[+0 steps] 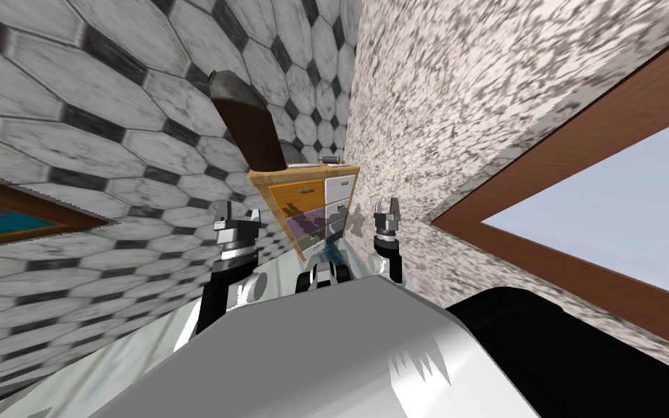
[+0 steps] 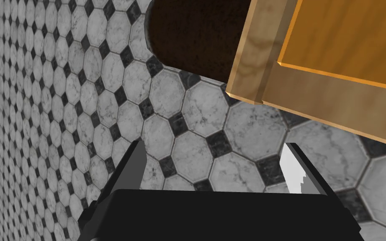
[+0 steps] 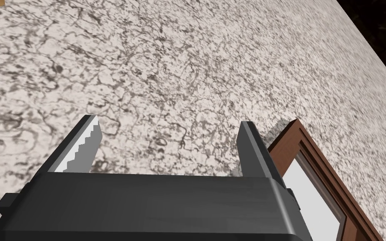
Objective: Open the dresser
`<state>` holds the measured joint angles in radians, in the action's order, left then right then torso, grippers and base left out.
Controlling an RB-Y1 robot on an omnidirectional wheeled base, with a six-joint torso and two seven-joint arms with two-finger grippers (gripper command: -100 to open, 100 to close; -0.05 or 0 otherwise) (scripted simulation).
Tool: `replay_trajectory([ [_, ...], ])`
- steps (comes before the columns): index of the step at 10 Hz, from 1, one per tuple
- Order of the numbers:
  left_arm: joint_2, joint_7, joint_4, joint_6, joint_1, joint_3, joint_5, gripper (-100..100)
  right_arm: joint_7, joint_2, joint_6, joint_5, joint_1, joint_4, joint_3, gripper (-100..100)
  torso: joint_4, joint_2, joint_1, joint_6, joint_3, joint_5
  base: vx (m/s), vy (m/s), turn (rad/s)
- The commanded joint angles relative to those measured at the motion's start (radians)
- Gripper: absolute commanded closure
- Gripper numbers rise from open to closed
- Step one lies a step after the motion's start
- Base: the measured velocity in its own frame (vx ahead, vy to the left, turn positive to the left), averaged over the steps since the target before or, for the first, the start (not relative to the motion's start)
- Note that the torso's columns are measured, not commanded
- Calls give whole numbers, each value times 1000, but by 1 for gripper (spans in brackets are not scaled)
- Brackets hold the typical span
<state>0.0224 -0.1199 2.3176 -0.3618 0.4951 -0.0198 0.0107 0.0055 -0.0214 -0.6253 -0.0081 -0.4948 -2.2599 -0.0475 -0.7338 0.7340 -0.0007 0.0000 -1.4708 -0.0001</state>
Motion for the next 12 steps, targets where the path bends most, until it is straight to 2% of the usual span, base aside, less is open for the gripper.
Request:
replay_trajectory([
  [1,60,0,-32,-3,-8,4,-4,-100,0,0,0,0,0,0,0,0,-3,2,0,0,-5,0,23,-38,24],
  [6,121,2,-134,-11,-33,15,-13,-100,0,0,0,0,0,0,0,0,-4,4,1,0,-5,0,30,-59,29],
  [12,139,5,-269,-23,-66,30,-26,-100,0,0,0,0,0,0,0,0,-4,5,1,0,-5,0,36,-73,33],
])
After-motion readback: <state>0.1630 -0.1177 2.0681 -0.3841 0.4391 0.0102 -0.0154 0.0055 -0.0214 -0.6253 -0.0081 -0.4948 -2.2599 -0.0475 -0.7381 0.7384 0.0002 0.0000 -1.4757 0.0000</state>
